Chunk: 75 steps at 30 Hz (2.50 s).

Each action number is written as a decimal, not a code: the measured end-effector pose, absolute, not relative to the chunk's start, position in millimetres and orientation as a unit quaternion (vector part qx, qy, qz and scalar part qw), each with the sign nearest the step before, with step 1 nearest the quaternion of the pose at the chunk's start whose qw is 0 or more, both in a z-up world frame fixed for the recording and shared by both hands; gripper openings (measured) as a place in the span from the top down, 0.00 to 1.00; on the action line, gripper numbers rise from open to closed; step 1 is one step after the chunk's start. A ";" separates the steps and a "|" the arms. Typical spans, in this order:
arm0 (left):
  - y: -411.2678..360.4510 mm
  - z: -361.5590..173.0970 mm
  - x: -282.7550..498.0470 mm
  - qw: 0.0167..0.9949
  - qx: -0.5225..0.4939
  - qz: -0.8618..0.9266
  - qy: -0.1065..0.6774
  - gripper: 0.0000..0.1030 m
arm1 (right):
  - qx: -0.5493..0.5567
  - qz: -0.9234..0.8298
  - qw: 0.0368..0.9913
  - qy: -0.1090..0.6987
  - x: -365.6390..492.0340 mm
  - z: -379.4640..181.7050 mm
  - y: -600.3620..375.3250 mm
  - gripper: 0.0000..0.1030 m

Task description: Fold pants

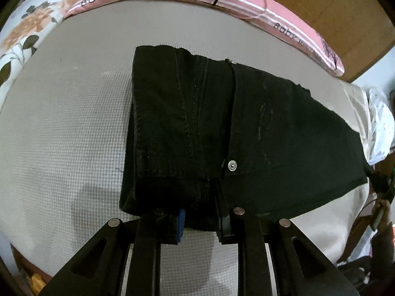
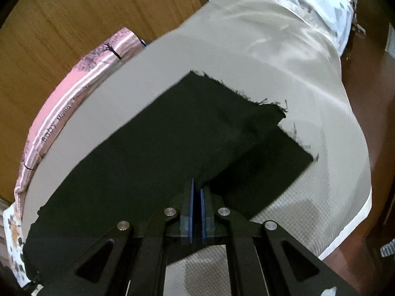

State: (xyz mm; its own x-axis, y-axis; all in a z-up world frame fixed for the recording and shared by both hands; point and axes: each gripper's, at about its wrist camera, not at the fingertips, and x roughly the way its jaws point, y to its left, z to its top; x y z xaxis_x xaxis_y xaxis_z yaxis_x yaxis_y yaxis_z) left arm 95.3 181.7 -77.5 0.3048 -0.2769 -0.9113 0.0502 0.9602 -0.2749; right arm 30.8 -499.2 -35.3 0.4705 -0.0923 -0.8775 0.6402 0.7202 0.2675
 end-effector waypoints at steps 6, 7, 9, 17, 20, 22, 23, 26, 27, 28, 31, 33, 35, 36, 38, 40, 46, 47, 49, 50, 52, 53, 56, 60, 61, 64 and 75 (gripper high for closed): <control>167.8 -80.1 94.8 0.812 -0.046 -0.088 0.575 0.79 | 0.295 -0.226 0.793 0.483 27.7 -49.4 -501.0 0.96; 166.1 -79.6 94.5 0.815 -0.039 -0.086 0.571 0.79 | 0.299 -0.227 0.790 0.485 28.7 -52.6 -501.5 0.96; 163.3 -78.4 92.6 0.820 -0.028 -0.081 0.565 0.77 | 0.302 -0.226 0.793 0.478 27.4 -52.5 -500.3 0.96; 169.7 -82.6 95.8 0.816 -0.072 -0.072 0.569 0.76 | 0.378 -0.210 0.787 0.439 13.5 -53.8 -528.3 0.88; 166.3 -82.7 96.1 0.816 -0.065 -0.065 0.571 0.76 | 0.383 -0.219 0.788 0.429 11.9 -51.8 -541.0 0.87; 163.3 -81.7 96.6 0.816 -0.057 -0.059 0.572 0.76 | 0.389 -0.219 0.785 0.429 14.1 -52.2 -548.8 0.90; 162.6 -81.2 96.5 0.817 -0.054 -0.058 0.572 0.76 | 0.392 -0.215 0.786 0.428 15.1 -51.5 -550.8 0.95; 158.9 -75.2 94.6 0.822 -0.046 -0.053 0.564 0.79 | 0.365 -0.206 0.803 0.425 16.7 -38.4 -547.7 0.97; 158.1 -72.1 93.2 0.824 -0.046 -0.054 0.562 0.79 | 0.349 -0.207 0.811 0.422 16.6 -31.0 -544.1 0.97; 156.9 -69.7 92.1 0.826 -0.045 -0.055 0.560 0.79 | 0.337 -0.210 0.818 0.417 15.1 -22.8 -541.3 0.97; 151.3 -66.1 88.2 0.825 -0.038 -0.066 0.560 0.79 | 0.310 -0.227 0.830 0.405 10.7 -5.7 -539.6 0.98; 148.0 -69.1 85.9 0.825 -0.023 -0.070 0.561 0.79 | 0.299 -0.241 0.830 0.405 6.8 -5.1 -541.8 0.98; 152.1 -74.0 84.6 0.824 -0.035 -0.072 0.561 0.79 | 0.317 -0.252 0.817 0.410 -1.3 -14.4 -549.0 0.98; 156.8 -75.2 83.3 0.822 -0.047 -0.074 0.563 0.79 | 0.328 -0.256 0.810 0.413 -6.4 -22.4 -551.9 0.98; 163.1 -76.5 84.7 0.819 -0.070 -0.076 0.564 0.79 | 0.334 -0.261 0.800 0.425 -10.8 -35.0 -553.0 0.98; 163.7 -74.3 85.1 0.818 -0.072 -0.078 0.565 0.79 | 0.342 -0.265 0.795 0.425 -15.4 -42.1 -553.2 0.98; 163.5 -76.7 84.0 0.814 -0.063 -0.086 0.570 0.79 | 0.320 -0.275 0.798 0.430 -14.4 -41.9 -548.9 0.98; 164.2 -77.1 84.2 0.814 -0.064 -0.088 0.570 0.78 | 0.323 -0.276 0.793 0.435 -14.1 -46.6 -549.7 0.98; 167.4 -76.1 84.5 0.812 -0.070 -0.091 0.572 0.76 | 0.331 -0.282 0.791 0.431 -17.7 -48.2 -552.5 0.95; 168.1 -75.2 84.2 0.811 -0.070 -0.094 0.573 0.76 | 0.333 -0.284 0.789 0.432 -18.1 -47.3 -553.7 0.88; 169.5 -70.4 82.5 0.810 -0.068 -0.103 0.574 0.74 | 0.321 -0.300 0.784 0.438 -20.2 -41.4 -555.4 0.71; 169.5 -67.5 81.2 0.809 -0.061 -0.103 0.576 0.71 | 0.309 -0.312 0.783 0.441 -21.6 -36.9 -555.6 0.64; 170.9 -57.5 74.3 0.811 -0.034 -0.112 0.574 0.65 | 0.283 -0.321 0.793 0.434 -24.6 -20.0 -553.7 0.64; 171.3 -46.1 62.7 0.812 0.025 -0.131 0.568 0.64 | 0.243 -0.283 0.823 0.428 -1.5 10.6 -532.4 0.64; 173.0 -44.4 60.5 0.813 0.037 -0.129 0.566 0.64 | 0.236 -0.263 0.830 0.431 9.3 15.9 -523.9 0.64; 183.6 -34.3 57.8 0.825 0.029 -0.119 0.552 0.64 | 0.219 -0.175 0.852 0.441 51.6 27.0 -485.7 0.64; 174.5 -12.8 91.4 0.871 -0.043 -0.130 0.472 0.64 | 0.122 0.128 0.829 0.530 227.7 -6.1 -272.2 0.64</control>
State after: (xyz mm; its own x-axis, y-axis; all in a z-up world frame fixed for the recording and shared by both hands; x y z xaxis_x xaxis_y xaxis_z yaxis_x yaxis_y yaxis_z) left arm 91.4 174.5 -12.8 0.5199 -0.2667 -0.8116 0.1853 0.9626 -0.1976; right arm 227.7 -272.2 -6.1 0.4051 0.3415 -0.8481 -0.0836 0.9376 0.3375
